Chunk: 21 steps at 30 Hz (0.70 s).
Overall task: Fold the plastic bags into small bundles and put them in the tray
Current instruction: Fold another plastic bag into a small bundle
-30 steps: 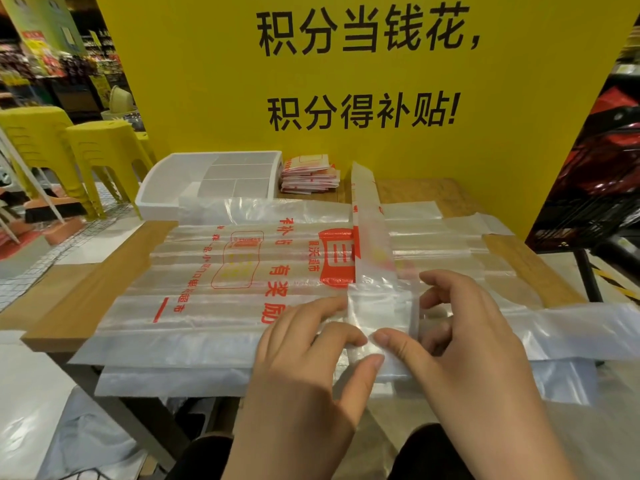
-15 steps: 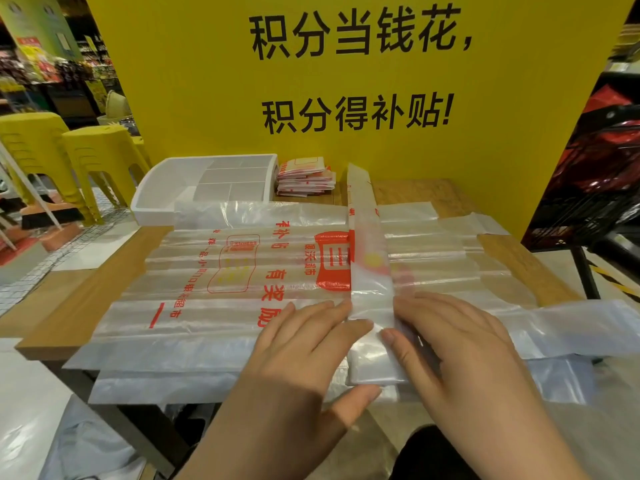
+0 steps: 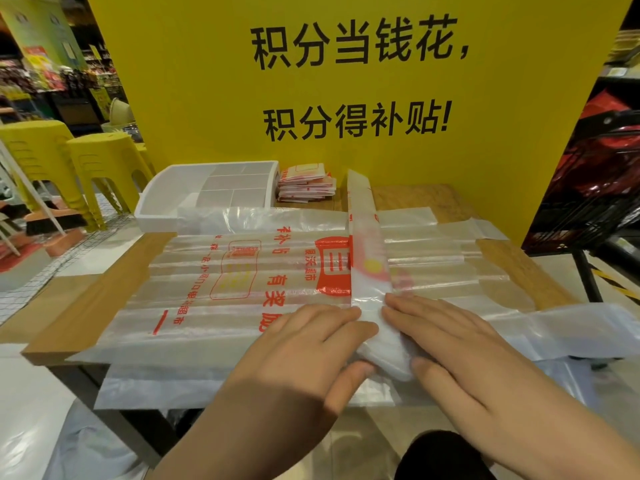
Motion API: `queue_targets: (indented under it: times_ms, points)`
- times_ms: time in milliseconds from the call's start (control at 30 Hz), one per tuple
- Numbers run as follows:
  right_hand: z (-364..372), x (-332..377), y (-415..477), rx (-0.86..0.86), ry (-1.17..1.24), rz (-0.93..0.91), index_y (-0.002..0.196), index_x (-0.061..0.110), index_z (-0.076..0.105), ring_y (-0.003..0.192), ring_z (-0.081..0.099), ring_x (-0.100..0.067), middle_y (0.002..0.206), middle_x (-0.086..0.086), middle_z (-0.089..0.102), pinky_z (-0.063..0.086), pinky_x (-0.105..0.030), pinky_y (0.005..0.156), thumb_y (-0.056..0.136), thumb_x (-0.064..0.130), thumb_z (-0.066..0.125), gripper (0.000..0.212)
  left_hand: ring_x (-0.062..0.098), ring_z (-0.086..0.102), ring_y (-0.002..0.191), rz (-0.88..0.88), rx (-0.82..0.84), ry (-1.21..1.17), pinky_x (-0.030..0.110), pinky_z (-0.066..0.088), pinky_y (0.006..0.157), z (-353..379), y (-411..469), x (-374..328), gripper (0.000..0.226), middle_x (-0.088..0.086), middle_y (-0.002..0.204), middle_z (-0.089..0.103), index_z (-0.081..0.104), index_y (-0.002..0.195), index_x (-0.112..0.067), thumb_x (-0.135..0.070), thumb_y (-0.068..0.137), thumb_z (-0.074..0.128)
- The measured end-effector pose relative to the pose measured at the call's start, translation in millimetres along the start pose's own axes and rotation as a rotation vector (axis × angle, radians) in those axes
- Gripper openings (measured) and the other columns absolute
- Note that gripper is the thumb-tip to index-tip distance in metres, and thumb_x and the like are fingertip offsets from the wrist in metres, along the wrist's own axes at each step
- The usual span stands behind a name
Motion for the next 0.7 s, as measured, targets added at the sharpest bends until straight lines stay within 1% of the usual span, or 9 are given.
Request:
queue_targets:
  times_ms: [67, 133, 267, 333, 400, 467, 567, 633, 700]
  points:
    - [-7, 0, -1, 0.124, -0.001, 0.002, 0.149, 0.058, 0.016, 0.141, -0.01, 0.021, 0.153, 0.046, -0.001, -0.001, -0.01, 0.116, 0.083, 0.071, 0.021, 0.067, 0.003, 0.058, 0.107, 0.014, 0.012, 0.005, 0.02, 0.051, 0.084, -6, 8, 1, 0.031, -0.022, 0.116, 0.066, 0.063, 0.115, -0.038, -0.048, 0.094, 0.044]
    - [-11, 2, 1, 0.137, -0.03, -0.006, 0.147, 0.062, 0.012, 0.138, -0.013, 0.023, 0.15, 0.05, -0.006, 0.001, -0.01, 0.115, 0.078, 0.083, 0.022, 0.072, 0.001, 0.058, 0.102, 0.01, 0.036, -0.026, 0.017, 0.048, 0.077, -11, 13, 3, 0.029, -0.025, 0.11, 0.066, 0.064, 0.114, -0.04, -0.046, 0.095, 0.042]
    - [-6, 0, 8, -0.105, -0.043, -0.026, 0.141, 0.05, 0.045, 0.138, 0.024, 0.016, 0.144, 0.039, 0.038, 0.03, -0.025, 0.115, 0.088, 0.078, 0.034, 0.062, -0.002, 0.059, 0.104, -0.013, 0.076, -0.096, 0.019, 0.052, 0.079, -14, 16, 8, 0.033, -0.026, 0.111, 0.067, 0.065, 0.119, -0.041, -0.046, 0.097, 0.041]
    - [-6, 1, 9, -0.189, 0.006, -0.029, 0.132, 0.049, 0.056, 0.133, 0.036, 0.013, 0.135, 0.038, 0.049, 0.037, -0.028, 0.109, 0.088, 0.075, 0.041, 0.053, -0.004, 0.058, 0.105, -0.026, 0.08, -0.126, 0.021, 0.052, 0.081, -14, 16, 8, 0.032, -0.027, 0.112, 0.067, 0.063, 0.121, -0.043, -0.048, 0.098, 0.04]
    - [-12, 5, 9, -0.216, 0.116, -0.032, 0.124, 0.053, 0.06, 0.127, 0.043, 0.013, 0.127, 0.042, 0.053, 0.037, -0.025, 0.105, 0.085, 0.079, 0.043, 0.05, -0.005, 0.057, 0.105, -0.051, 0.066, -0.174, 0.022, 0.051, 0.082, -15, 14, 8, 0.032, -0.028, 0.112, 0.065, 0.058, 0.123, -0.045, -0.05, 0.098, 0.039]
    - [-14, 11, 10, -0.205, 0.163, -0.072, 0.122, 0.056, 0.06, 0.121, 0.049, 0.011, 0.121, 0.041, 0.056, 0.041, -0.024, 0.099, 0.088, 0.071, 0.049, 0.039, -0.007, 0.055, 0.104, -0.07, 0.042, -0.198, 0.021, 0.05, 0.08, -18, 12, 8, 0.033, -0.028, 0.111, 0.064, 0.059, 0.121, -0.044, -0.052, 0.099, 0.037]
    - [-13, 12, 11, -0.211, 0.111, -0.113, 0.118, 0.053, 0.062, 0.112, 0.054, 0.008, 0.113, 0.039, 0.059, 0.045, -0.027, 0.09, 0.094, 0.055, 0.054, 0.026, -0.006, 0.056, 0.106, -0.089, 0.024, -0.249, 0.023, 0.049, 0.083, -19, 11, 9, 0.035, -0.029, 0.111, 0.062, 0.061, 0.119, -0.044, -0.055, 0.099, 0.034]
    - [-13, 10, 12, -0.228, 0.097, -0.114, 0.11, 0.055, 0.061, 0.105, 0.055, 0.009, 0.106, 0.039, 0.059, 0.043, -0.024, 0.083, 0.096, 0.05, 0.054, 0.017, -0.003, 0.056, 0.108, -0.092, 0.038, -0.329, 0.026, 0.049, 0.084, -18, 13, 10, 0.035, -0.03, 0.11, 0.062, 0.06, 0.121, -0.047, -0.058, 0.097, 0.037]
    - [-14, 13, 13, -0.23, 0.082, -0.119, 0.101, 0.063, 0.053, 0.099, 0.053, 0.012, 0.1, 0.042, 0.056, 0.039, -0.017, 0.079, 0.098, 0.05, 0.05, 0.013, -0.001, 0.055, 0.113, -0.094, 0.076, -0.4, 0.025, 0.047, 0.088, -16, 12, 14, 0.037, -0.031, 0.113, 0.061, 0.059, 0.122, -0.048, -0.064, 0.092, 0.045]
Point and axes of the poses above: each hand's wrist, its own y-axis towards the middle knuckle, its own z-axis out of the palm, x = y × z, the point moved 5 cm from there along y, towards the middle knuckle
